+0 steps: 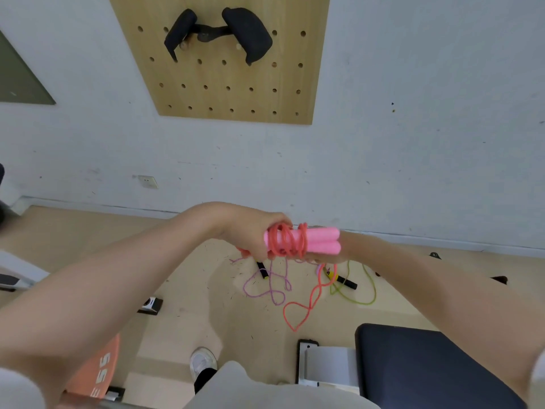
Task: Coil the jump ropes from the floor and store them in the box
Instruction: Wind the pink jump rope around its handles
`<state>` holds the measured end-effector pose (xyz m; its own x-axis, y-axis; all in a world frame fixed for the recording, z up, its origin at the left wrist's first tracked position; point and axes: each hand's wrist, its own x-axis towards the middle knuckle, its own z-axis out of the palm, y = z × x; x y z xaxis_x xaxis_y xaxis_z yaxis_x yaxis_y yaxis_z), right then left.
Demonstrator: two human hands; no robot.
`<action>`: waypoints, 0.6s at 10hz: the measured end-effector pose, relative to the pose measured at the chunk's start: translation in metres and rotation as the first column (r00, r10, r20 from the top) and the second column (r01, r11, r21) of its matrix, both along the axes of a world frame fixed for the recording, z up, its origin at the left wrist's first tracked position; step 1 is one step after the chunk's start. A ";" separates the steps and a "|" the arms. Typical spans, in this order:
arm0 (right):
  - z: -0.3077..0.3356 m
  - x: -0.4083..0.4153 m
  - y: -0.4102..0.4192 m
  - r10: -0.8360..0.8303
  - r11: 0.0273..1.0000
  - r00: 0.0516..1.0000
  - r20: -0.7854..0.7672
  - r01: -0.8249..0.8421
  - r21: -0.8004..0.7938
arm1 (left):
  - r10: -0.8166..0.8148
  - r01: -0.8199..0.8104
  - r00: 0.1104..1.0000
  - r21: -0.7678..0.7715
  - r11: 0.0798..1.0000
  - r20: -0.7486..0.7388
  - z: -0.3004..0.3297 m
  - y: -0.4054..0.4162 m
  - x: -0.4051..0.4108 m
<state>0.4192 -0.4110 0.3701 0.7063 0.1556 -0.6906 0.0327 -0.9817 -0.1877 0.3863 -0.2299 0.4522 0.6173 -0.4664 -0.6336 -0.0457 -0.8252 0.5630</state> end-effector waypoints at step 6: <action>0.062 -0.014 0.024 0.531 0.799 0.647 0.547 -0.597 -0.069 | 0.160 -0.220 0.961 0.277 0.935 0.224 -0.039 0.011 0.006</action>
<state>0.4053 -0.3872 0.4323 0.6912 0.6941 -0.2010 0.6965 -0.7141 -0.0707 0.3923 -0.2192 0.4137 0.8008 -0.1373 -0.5830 0.0449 -0.9569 0.2870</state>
